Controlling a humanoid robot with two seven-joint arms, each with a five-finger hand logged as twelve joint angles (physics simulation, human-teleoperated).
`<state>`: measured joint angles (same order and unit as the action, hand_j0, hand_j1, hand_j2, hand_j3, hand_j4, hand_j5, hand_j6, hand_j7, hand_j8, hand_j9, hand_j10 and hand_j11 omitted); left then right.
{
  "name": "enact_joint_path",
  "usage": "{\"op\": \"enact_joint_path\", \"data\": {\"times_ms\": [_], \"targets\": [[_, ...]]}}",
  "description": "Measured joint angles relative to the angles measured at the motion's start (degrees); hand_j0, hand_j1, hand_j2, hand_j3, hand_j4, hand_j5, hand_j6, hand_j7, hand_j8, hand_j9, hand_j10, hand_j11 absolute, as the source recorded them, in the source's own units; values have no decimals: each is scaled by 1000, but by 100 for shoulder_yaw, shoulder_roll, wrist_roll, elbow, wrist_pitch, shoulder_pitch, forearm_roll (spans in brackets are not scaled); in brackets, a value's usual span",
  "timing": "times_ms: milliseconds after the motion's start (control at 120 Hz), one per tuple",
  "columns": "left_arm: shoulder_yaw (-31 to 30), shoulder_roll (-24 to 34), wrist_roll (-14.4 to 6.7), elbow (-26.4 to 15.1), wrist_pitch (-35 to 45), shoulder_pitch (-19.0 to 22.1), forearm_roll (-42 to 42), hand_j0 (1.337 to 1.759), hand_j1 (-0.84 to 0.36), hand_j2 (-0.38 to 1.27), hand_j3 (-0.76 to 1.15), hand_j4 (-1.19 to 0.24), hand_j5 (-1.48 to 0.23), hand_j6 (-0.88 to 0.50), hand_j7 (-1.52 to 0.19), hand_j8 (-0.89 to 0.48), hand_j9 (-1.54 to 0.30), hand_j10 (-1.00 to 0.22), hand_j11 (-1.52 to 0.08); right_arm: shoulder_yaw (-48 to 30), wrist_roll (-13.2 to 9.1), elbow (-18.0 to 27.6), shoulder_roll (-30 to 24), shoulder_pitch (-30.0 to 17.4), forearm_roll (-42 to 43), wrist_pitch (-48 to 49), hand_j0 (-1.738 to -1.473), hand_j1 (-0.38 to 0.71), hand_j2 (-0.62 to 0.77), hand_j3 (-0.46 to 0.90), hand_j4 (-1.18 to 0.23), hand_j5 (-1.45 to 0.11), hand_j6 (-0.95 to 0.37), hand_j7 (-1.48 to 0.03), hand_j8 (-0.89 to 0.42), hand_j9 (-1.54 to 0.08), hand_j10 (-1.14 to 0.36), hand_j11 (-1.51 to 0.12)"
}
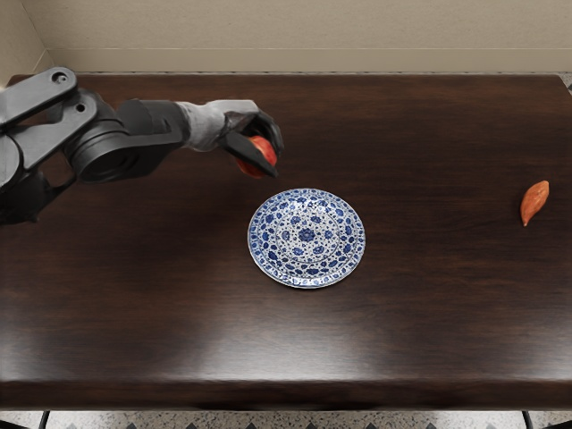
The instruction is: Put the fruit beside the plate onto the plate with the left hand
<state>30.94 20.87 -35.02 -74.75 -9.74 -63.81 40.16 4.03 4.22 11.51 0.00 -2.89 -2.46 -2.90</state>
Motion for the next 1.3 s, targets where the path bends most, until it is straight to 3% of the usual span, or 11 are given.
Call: {"op": "enact_joint_path", "data": {"times_ms": [242,350,433,500,700,800,925,1042,1167,1300], "targets": [[-327,-510,2,4,-394,169,-156,1631,-509,456,0,-813,-1202,-445,-1219,-186,-1189,-377,-1196,-1,0,0,0,0,0,0,-1658,-335,-2,0,-11,-15,-11,-15,-11,-15,-11,-15],[-579,-522,3,11,-420,272,-161,1632,-448,375,0,-819,-1212,-477,-1217,-231,-1200,-403,-1203,0,0,0,0,-1,0,0,-1658,-335,-2,0,-11,-15,-11,-15,-11,-15,-11,-15],[-662,-713,5,22,-416,268,-133,1632,-442,419,0,-821,-1175,-503,-1179,-251,-1179,-409,-1196,0,0,0,0,-1,0,0,-1658,-335,-2,0,-11,-15,-11,-15,-11,-15,-11,-15],[-746,-776,5,46,-412,184,-132,1638,-358,338,0,-704,-1012,-475,-1015,-301,-1012,-415,-1024,0,0,0,0,-1,0,0,-1658,-335,-2,0,-11,-15,-12,-15,-11,-15,-11,-15],[-829,-659,2,73,-400,-223,-122,1650,36,135,0,-304,-432,-219,-433,-153,-432,-196,-437,-1,0,0,0,0,0,0,-1658,-335,-2,0,-12,-15,-12,-15,-12,-15,-11,-15],[-498,-248,2,72,-654,-233,-336,1653,150,84,0,-193,-273,-141,-273,-101,-273,-127,-275,0,0,0,0,0,0,0,-1658,-335,-2,0,-12,-15,-12,-15,-12,-15,-12,-15],[164,275,2,74,-1800,-144,-1300,1656,233,47,0,-113,-157,-84,-158,-63,-157,-76,-159,-1,0,0,0,0,0,0,-1658,-335,-2,0,-12,-15,-12,-15,-12,-15,-12,-15],[539,904,2,79,-2290,-110,-2338,1657,274,28,0,-71,-99,-56,-99,-43,-99,-51,-100,0,0,0,0,0,0,0,-1658,-335,-2,0,-12,-15,-12,-15,-12,-15,-12,-15],[665,1686,2,92,-2456,555,-3478,1657,300,17,0,-46,-63,-37,-63,-31,-63,-35,-63,0,0,0,0,0,0,0,-1658,-335,-2,0,-12,-15,-12,-15,-12,-15,-12,-15],[702,2329,2,191,-2508,971,-4216,1658,318,10,0,-29,-39,-24,-39,-21,-39,-23,-39,-1,0,0,0,-1,0,0,-1658,-335,-2,0,-12,-15,-12,-15,-12,-15,-11,-15]]}}
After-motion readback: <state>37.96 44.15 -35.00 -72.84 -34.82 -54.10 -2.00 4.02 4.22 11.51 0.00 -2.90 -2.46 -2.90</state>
